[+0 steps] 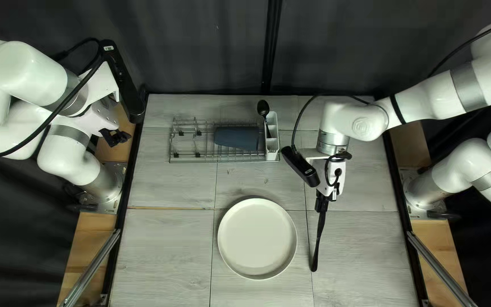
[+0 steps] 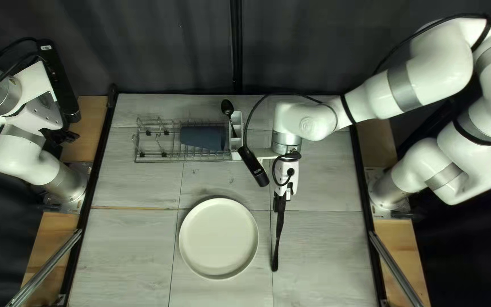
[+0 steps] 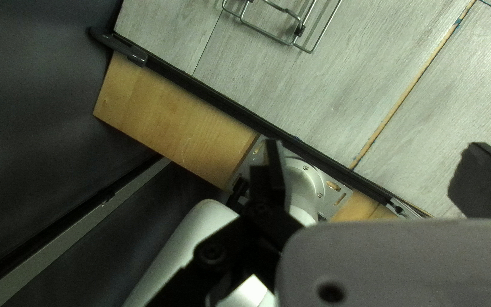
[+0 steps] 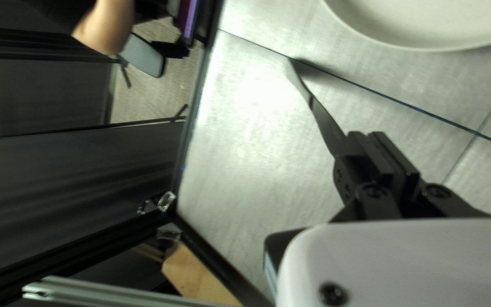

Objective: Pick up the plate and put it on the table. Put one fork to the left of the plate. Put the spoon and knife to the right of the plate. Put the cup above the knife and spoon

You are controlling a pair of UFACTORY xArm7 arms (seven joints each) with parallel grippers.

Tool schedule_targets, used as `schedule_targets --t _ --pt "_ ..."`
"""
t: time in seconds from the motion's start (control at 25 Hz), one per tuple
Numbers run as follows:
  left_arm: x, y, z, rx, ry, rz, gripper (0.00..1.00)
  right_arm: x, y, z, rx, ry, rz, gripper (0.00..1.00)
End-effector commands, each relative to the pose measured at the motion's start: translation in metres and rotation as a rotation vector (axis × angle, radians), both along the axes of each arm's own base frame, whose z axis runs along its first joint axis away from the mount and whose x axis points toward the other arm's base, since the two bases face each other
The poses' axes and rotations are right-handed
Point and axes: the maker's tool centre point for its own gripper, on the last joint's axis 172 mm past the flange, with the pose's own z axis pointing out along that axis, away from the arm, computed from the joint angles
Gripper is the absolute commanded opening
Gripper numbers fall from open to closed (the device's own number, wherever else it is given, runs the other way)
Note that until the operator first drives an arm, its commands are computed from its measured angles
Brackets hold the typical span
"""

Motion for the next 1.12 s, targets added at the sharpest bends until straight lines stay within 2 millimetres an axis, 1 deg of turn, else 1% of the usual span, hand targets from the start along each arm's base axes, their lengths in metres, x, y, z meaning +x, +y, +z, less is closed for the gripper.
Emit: schedule_targets --t 0.04,0.16,0.2,0.36,0.52,0.6,0.64,0.72,0.76,0.84,0.88,0.96,1.04,1.12 --pt "0.000 0.000 0.000 0.000 0.000 0.000 1.00 -0.004 -0.018 -0.029 -0.054 0.013 -0.034 1.00" --pt "0.000 0.000 0.000 0.000 0.000 0.000 1.00 -0.004 -0.025 -0.042 -0.133 0.020 -0.064 1.00" --pt "0.000 0.000 0.000 0.000 0.000 0.000 1.00 -0.003 -0.025 -0.041 -0.152 0.021 -0.069 1.00" --pt "0.000 0.000 0.000 0.000 0.000 0.000 1.00 0.001 -0.031 -0.033 -0.284 0.037 -0.119 1.00" --pt "0.000 0.000 0.000 0.000 0.000 0.000 1.00 0.003 -0.036 -0.025 -0.370 0.065 -0.158 1.00" --pt "0.000 0.000 0.000 0.000 0.000 0.000 1.00 0.003 -0.035 -0.016 -0.396 0.074 -0.169 1.00" --pt "0.000 0.000 0.000 0.000 0.000 0.000 1.00 0.002 -0.032 -0.006 -0.413 0.078 -0.175 1.00" --pt "0.000 0.000 0.000 0.000 0.000 0.000 1.00 0.000 -0.027 0.010 -0.435 0.076 -0.180 1.00" --pt "0.000 0.000 0.000 0.000 0.000 0.000 1.00 0.000 -0.025 0.022 -0.453 0.075 -0.184 1.00" --pt "0.000 0.000 0.000 0.000 0.000 0.000 1.00 -0.003 -0.023 0.041 -0.482 0.065 -0.183 1.00" --pt "0.000 0.000 0.000 0.000 0.000 0.000 1.00 -0.004 -0.024 0.048 -0.496 0.062 -0.184 1.00" --pt "0.000 0.000 0.000 0.000 0.000 0.000 1.00 -0.008 -0.029 0.060 -0.524 0.053 -0.187 1.00" --pt "0.000 0.000 0.000 0.000 0.000 0.000 1.00 -0.011 -0.029 0.072 -0.549 0.043 -0.187 1.00" --pt "0.000 0.000 0.000 0.000 0.000 0.000 1.00 -0.011 -0.029 0.072 -0.549 0.043 -0.187 1.00"
